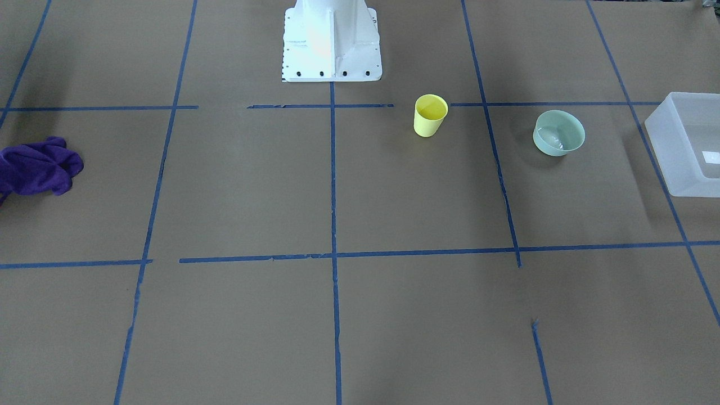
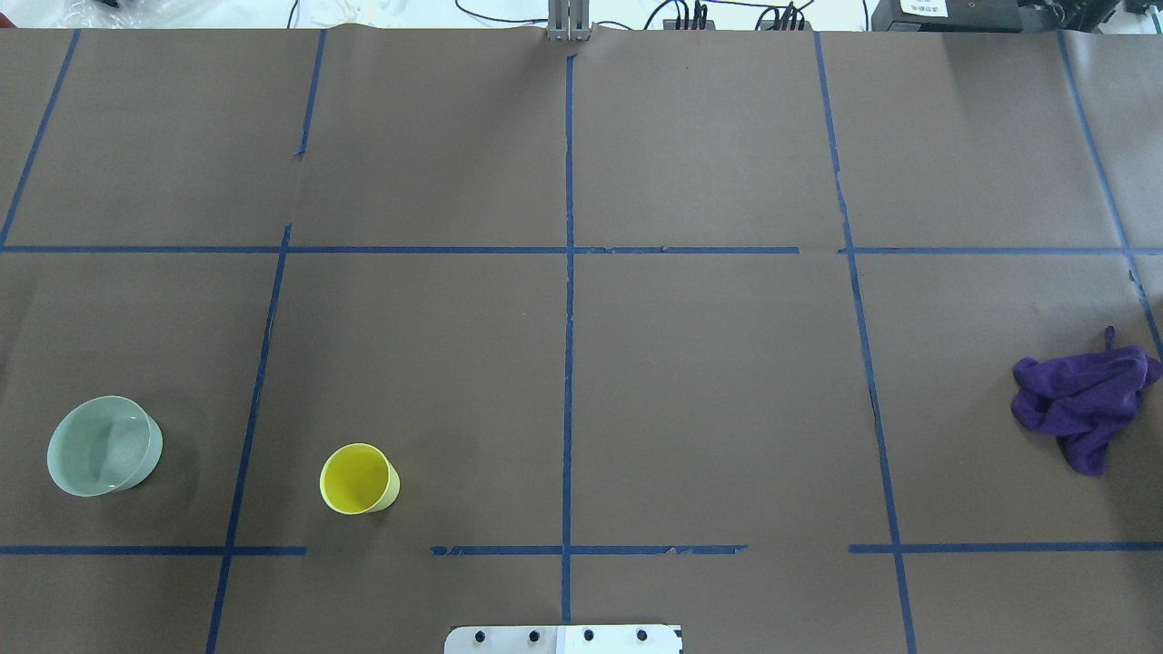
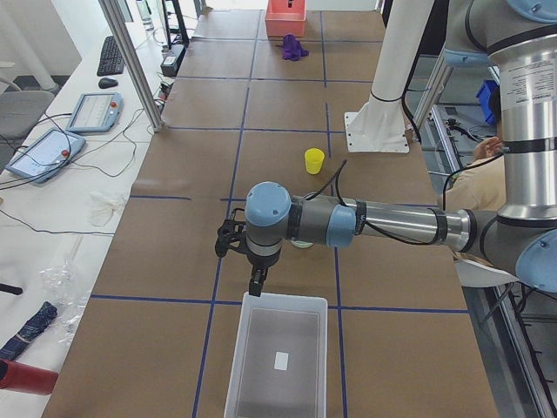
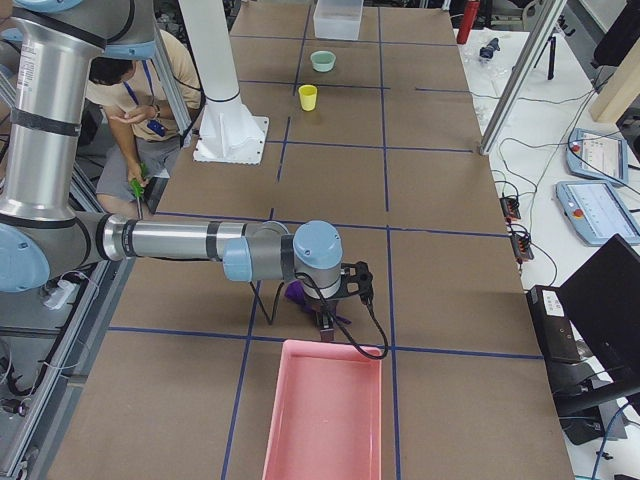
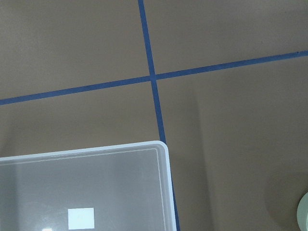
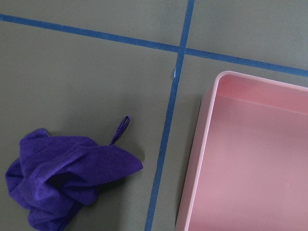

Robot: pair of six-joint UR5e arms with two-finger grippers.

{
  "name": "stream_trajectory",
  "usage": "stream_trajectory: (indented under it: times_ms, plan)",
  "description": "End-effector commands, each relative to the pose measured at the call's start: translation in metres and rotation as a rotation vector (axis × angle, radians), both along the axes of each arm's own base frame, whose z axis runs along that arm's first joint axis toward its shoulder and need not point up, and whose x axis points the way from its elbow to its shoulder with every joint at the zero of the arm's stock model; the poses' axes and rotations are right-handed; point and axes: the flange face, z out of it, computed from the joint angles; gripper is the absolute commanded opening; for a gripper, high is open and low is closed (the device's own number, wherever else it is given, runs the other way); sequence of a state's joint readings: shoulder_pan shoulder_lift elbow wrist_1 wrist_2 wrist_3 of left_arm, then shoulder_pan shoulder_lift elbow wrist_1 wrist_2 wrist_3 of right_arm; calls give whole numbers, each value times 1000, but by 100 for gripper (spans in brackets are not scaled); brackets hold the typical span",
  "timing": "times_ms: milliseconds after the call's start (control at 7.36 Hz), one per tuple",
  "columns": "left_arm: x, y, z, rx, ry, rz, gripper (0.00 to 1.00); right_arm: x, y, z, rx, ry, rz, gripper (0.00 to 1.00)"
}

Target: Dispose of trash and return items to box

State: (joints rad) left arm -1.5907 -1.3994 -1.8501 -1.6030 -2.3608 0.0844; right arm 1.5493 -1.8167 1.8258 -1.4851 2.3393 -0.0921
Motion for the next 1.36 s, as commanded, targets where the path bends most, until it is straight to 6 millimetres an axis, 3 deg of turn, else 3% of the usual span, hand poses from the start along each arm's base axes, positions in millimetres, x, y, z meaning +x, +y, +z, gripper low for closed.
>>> stream_trajectory:
  times_ms: [0,408,543,679,815,1087,1223]
  plan:
    - [1,-5,-5,15,-2,3,100,0,0,-1,3,0,0,100]
    - [10,-19,-19,114,-13,22,100,-4,-6,-11,20,-19,-7,100]
    - [19,-30,-38,203,-6,38,100,-10,-6,-30,42,-87,-15,100]
    - [44,-38,-49,258,0,88,100,-11,-12,-48,92,-95,-17,100]
    - [51,-63,-85,363,7,95,100,-11,-17,-57,176,-93,-21,100]
    - [56,-88,-128,540,18,97,100,-10,-24,-70,232,-102,7,100]
    - [63,-81,-155,664,81,113,100,-11,-29,-70,226,-105,15,100]
